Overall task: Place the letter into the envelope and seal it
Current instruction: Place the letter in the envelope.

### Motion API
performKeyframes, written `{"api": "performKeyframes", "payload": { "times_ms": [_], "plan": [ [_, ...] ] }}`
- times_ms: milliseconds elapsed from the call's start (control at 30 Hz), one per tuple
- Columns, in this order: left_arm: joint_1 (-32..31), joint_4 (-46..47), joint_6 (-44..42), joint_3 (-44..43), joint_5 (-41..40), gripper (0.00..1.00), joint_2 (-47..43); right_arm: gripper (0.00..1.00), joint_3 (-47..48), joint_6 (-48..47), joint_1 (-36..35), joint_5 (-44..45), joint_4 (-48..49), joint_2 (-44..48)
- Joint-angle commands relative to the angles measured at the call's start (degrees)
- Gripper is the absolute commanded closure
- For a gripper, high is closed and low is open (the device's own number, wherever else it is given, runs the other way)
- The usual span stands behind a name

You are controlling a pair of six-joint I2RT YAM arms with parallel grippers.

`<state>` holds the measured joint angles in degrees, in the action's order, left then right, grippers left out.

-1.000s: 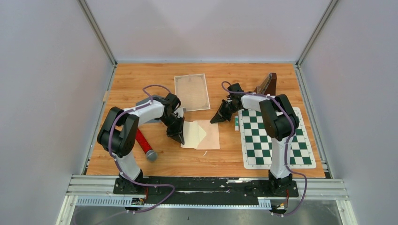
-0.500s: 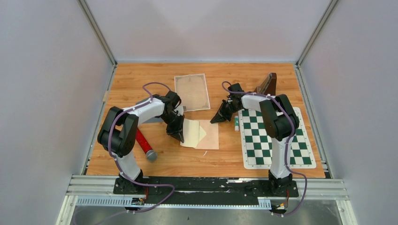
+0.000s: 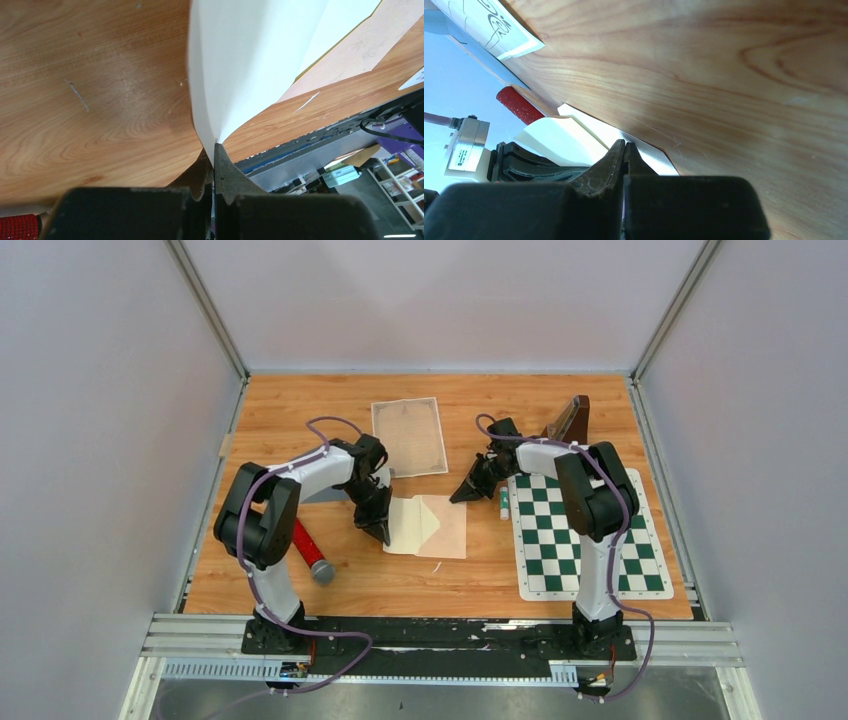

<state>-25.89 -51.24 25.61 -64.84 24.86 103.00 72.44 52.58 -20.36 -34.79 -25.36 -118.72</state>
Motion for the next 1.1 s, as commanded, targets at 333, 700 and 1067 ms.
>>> {"api": "performKeyframes", "payload": {
  "times_ms": [333,700,1067],
  "plan": [
    [-0.3,-2.3,-0.6,-6.7,0.6,1.00,5.2,1.00,-2.2,2.9,1.1,6.4,-6.5,-1.9],
    [-0.3,0.0,-1.7,-3.9,4.6,1.00,3.1,0.94,2.4,-6.9,1.4,4.7,-5.8,1.2],
    [-0.3,0.4,-2.2,-0.8,5.4,1.00,1.0,1.00,-2.0,-5.5,1.5,3.2,-3.7,1.9]
  ]
}}
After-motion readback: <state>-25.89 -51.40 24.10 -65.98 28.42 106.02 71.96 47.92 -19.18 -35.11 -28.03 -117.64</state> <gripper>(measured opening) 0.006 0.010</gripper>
